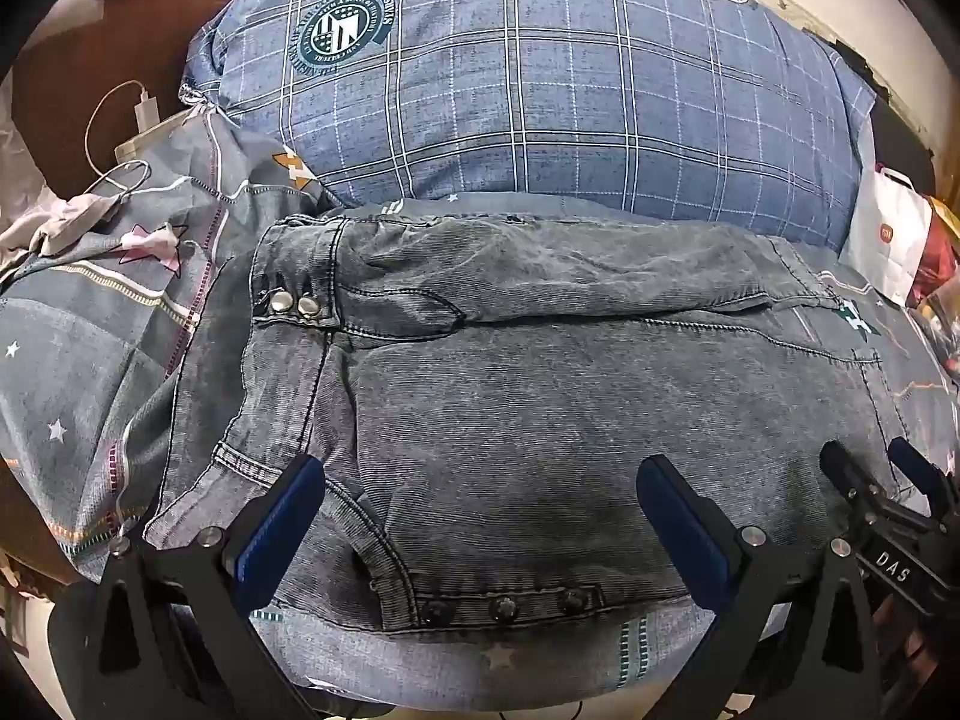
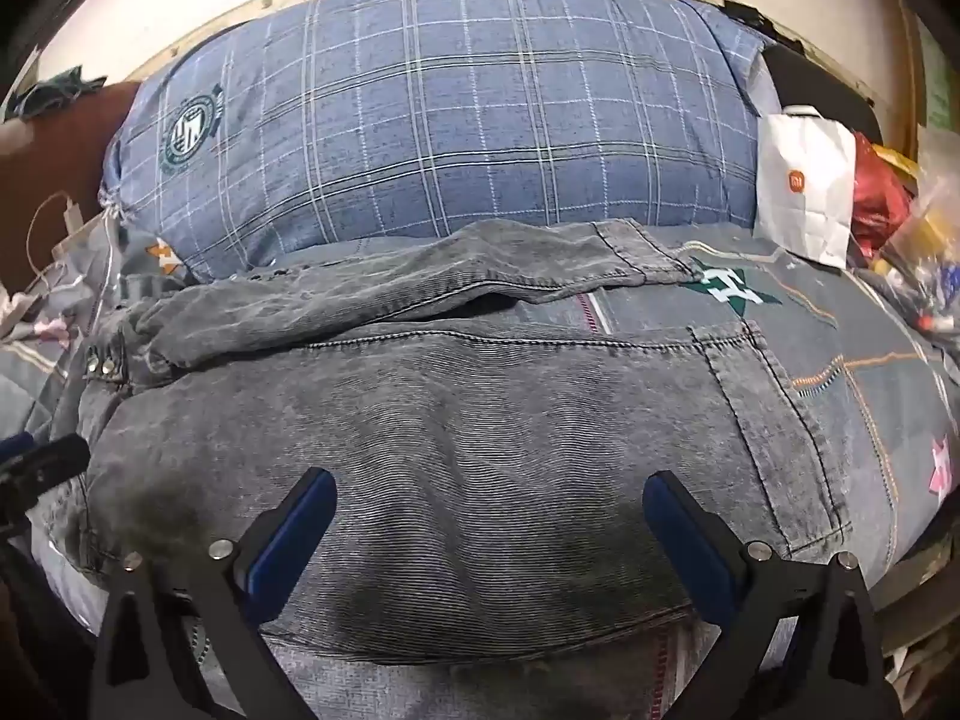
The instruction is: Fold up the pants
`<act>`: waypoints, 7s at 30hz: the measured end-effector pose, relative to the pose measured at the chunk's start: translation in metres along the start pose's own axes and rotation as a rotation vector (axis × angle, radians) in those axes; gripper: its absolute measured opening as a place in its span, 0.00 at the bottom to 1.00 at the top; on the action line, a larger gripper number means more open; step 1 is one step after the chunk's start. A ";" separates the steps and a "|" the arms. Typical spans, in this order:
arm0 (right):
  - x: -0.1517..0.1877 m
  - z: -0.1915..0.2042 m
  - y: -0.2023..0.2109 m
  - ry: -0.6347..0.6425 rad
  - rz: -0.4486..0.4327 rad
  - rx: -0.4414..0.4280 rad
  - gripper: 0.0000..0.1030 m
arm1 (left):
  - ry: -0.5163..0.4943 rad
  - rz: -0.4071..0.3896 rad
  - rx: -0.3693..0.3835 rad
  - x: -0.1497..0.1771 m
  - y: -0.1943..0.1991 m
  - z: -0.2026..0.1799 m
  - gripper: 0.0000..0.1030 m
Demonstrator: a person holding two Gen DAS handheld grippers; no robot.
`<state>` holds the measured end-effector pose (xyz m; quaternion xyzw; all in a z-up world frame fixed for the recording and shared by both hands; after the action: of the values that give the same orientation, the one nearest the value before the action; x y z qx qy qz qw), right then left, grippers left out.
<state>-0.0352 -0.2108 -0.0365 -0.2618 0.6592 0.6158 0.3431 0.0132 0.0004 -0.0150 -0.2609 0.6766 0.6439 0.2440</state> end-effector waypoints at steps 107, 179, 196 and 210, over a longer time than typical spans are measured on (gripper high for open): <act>-0.030 -0.161 -0.044 -0.069 0.373 0.024 0.11 | 0.335 0.302 -0.051 0.023 -0.052 0.179 0.08; -0.215 -0.157 -0.194 -0.036 0.297 -0.009 0.66 | 0.236 0.159 -0.011 -0.191 -0.168 0.181 0.71; -0.212 -0.149 -0.246 -0.005 0.348 -0.029 0.66 | 0.350 0.406 0.149 -0.210 -0.228 0.193 0.66; -0.219 -0.155 -0.260 -0.071 0.366 -0.053 0.66 | 0.395 0.368 0.247 -0.245 -0.246 0.192 0.04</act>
<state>0.2820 -0.4086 -0.0302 -0.1247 0.6669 0.6939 0.2413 0.3588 0.1934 -0.0449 -0.2223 0.8201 0.5270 0.0167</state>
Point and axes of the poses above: each gripper's, at about its wrist camera, not at the fingertips, and y roughly against the way its jaws point, z to its left, x to its underside, the point moved 2 cm from there along -y, roughly the way its jaws point, and after that the axes turned 2 degrees about x, right-handed, at the moved point
